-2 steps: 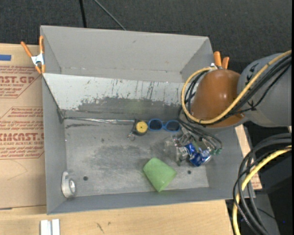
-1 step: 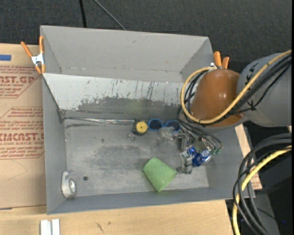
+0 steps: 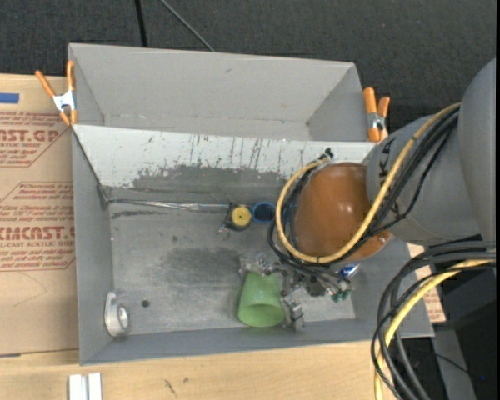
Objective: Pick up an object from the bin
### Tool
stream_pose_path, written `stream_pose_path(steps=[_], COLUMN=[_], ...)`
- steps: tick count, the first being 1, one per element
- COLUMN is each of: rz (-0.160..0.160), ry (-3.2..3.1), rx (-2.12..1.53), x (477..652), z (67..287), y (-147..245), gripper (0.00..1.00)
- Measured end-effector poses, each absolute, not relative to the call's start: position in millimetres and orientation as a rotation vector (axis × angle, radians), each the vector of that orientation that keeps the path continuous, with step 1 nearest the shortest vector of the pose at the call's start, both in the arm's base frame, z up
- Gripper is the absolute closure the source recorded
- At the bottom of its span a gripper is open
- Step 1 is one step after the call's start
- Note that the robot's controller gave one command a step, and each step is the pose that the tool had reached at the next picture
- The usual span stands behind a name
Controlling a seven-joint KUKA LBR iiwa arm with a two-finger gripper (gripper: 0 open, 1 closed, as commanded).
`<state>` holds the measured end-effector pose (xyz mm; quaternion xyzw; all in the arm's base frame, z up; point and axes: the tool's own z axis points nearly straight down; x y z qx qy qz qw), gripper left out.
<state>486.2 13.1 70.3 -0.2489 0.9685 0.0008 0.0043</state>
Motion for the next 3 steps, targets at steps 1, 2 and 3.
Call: stream_pose_path(steps=[1, 2, 3], rz=[-0.001, -0.001, -0.002], ry=[3.034, 3.044, 2.286], rx=[-0.771, -0.735, -2.149], x=[487.6, 520.7, 492.7], z=[71.1, 191.3, 310.0], y=[11.0, 32.8, 25.4], gripper=[1.00, 1.00, 1.00])
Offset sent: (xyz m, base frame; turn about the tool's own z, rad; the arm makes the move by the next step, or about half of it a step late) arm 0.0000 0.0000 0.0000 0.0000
